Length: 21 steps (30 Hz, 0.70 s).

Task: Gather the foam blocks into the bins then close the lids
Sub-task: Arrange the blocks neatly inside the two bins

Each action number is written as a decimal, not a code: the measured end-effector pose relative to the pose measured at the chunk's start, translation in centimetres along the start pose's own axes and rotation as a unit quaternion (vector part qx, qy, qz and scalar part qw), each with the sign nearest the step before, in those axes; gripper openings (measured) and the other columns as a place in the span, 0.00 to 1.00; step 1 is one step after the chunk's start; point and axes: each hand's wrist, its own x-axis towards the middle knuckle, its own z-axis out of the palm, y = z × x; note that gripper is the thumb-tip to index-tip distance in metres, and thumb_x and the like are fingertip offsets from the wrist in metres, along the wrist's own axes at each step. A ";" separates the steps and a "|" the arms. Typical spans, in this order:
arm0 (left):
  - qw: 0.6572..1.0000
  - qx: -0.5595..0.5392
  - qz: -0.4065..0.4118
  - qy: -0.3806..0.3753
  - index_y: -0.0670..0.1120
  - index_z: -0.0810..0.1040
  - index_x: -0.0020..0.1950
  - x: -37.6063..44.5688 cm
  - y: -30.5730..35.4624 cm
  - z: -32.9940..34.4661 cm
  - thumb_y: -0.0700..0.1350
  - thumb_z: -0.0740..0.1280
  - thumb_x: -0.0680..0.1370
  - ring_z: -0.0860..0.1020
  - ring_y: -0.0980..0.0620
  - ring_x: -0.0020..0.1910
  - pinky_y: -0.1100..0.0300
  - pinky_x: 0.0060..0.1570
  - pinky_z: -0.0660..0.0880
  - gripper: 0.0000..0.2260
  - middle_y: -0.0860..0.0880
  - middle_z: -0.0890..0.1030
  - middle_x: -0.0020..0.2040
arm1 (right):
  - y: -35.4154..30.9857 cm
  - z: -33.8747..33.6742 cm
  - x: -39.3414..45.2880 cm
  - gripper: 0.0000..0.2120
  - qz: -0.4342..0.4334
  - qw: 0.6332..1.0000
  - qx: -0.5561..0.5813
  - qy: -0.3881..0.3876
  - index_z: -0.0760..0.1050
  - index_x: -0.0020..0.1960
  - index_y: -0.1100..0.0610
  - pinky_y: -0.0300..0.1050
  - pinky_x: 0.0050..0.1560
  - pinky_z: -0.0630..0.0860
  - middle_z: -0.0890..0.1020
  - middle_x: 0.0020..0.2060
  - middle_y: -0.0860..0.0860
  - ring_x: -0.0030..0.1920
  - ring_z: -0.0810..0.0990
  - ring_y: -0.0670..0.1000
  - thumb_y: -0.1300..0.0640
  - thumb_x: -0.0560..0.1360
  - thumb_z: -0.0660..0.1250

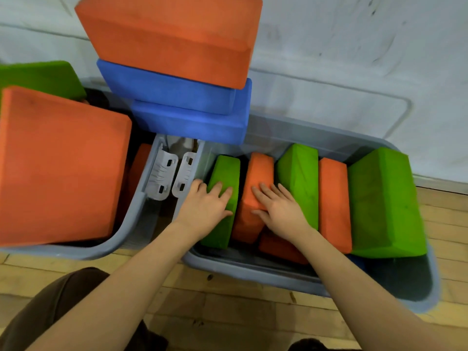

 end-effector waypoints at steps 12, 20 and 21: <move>0.979 -0.136 -0.088 0.123 0.45 0.80 0.56 2.9 0.7 -1.1 0.53 0.66 0.72 0.81 0.42 0.47 0.50 0.45 0.76 0.17 0.44 0.80 0.53 | 1.8 -3.1 2.2 0.21 0.116 0.976 0.107 0.148 0.75 0.64 0.49 0.51 0.52 0.66 0.76 0.60 0.53 0.54 0.75 0.60 0.46 0.74 0.59; 0.991 -0.127 -0.031 -0.004 0.49 0.47 0.78 1.9 0.5 -0.1 0.63 0.62 0.74 0.49 0.44 0.76 0.49 0.73 0.48 0.39 0.46 0.50 0.77 | 1.2 -0.5 -0.3 0.44 0.021 0.999 -0.020 0.045 0.64 0.72 0.48 0.57 0.66 0.62 0.68 0.71 0.52 0.70 0.67 0.55 0.31 0.61 0.69; 0.993 -0.113 -0.028 -0.001 0.48 0.46 0.78 2.3 0.6 -0.1 0.63 0.65 0.72 0.50 0.43 0.75 0.48 0.73 0.48 0.43 0.45 0.51 0.77 | 1.0 -0.5 -0.1 0.46 0.029 0.998 -0.032 0.052 0.66 0.71 0.50 0.57 0.64 0.66 0.70 0.70 0.53 0.69 0.69 0.57 0.33 0.59 0.73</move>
